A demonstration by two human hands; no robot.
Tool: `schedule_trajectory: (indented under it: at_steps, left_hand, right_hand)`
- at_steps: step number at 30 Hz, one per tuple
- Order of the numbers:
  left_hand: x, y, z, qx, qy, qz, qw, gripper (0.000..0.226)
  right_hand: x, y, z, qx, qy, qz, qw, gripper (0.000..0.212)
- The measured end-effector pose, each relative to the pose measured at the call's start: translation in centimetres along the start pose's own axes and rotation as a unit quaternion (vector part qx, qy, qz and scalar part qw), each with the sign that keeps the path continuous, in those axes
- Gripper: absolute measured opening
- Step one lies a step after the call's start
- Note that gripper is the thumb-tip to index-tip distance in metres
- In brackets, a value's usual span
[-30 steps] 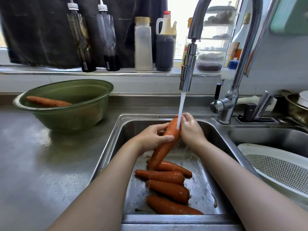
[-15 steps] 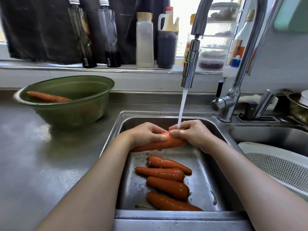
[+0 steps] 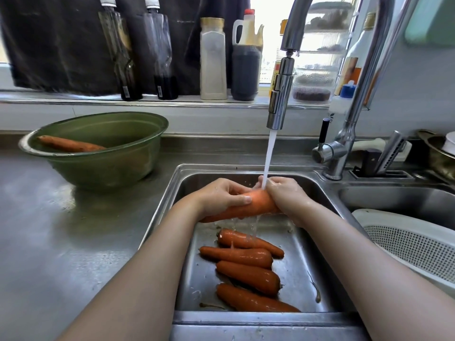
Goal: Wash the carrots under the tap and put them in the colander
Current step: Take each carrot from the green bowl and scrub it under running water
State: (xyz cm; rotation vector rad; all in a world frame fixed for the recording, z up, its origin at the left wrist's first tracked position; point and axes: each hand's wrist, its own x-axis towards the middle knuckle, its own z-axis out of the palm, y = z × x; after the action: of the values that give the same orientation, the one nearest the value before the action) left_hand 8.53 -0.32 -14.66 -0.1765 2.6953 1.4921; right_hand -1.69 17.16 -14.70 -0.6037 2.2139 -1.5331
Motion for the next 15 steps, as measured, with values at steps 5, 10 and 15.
schedule_trajectory:
  at_steps: [5,10,15]
  left_hand:
    - [-0.3,0.3,-0.3,0.004,0.013,-0.017,1.0,0.031]
    - [-0.5,0.2,-0.3,-0.006,0.02,-0.045,0.999,0.039]
    - [0.3,-0.1,0.3,-0.014,-0.002,-0.059,0.998,0.043]
  right_hand:
    - [-0.2,0.6,-1.0,0.1,-0.131,0.037,0.986,0.02]
    - [-0.4,0.4,-0.7,0.112,-0.116,0.027,0.987,0.019]
    - [0.1,0.3,0.8,0.038,-0.014,0.017,0.999,0.034]
